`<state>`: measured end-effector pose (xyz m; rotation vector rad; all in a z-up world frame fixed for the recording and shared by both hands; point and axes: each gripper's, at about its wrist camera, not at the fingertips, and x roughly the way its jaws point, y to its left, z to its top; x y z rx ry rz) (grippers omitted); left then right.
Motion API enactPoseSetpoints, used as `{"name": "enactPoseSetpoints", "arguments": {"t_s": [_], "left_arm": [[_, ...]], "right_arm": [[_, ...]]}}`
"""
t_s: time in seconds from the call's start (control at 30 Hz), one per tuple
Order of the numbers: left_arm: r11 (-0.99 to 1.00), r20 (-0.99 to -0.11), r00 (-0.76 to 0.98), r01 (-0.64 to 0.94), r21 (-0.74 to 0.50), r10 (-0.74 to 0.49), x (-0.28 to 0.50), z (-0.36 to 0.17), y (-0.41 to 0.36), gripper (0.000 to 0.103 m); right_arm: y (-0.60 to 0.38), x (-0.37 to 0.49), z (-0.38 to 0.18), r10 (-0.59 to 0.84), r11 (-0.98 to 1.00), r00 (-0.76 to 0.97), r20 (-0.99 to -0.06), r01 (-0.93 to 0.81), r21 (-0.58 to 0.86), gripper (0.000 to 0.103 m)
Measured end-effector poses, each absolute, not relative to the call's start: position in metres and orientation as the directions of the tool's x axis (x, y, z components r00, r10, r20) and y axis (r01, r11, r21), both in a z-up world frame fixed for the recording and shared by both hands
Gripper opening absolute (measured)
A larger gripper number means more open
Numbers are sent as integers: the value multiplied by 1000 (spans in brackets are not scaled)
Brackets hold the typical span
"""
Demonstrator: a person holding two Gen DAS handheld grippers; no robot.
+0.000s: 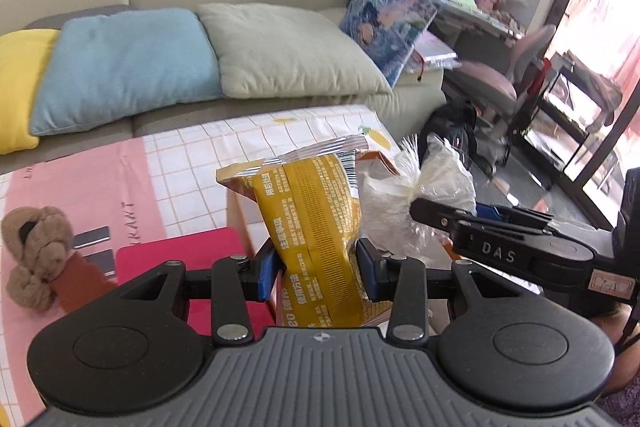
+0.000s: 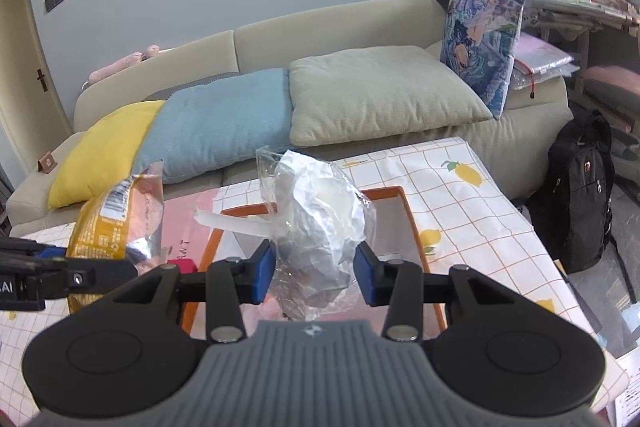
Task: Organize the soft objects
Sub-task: 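Carry both items into the box and open both tools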
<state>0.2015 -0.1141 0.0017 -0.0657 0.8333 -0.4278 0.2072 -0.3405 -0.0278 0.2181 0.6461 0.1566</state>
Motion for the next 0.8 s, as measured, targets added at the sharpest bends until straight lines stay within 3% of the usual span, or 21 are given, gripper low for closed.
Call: {"name": "enactPoseSetpoints", "arguments": {"t_s": [0.13,0.4,0.8], "left_arm": [[916,-734,568,352,-192,-372,217,-5,-126,47],[911,-772,538,394,-125,-338,243,-17,-152,47],[893,-820,503,449,-22,-273,258,-50,-179,47]], "right_arm": [[-348,234,-41,242,952,762,-600,-69,297,42],[-341,271,-74,150,988,737,-660,-81,134,42],[-337,290,-109,156,984,670,-726,-165,59,47]]}}
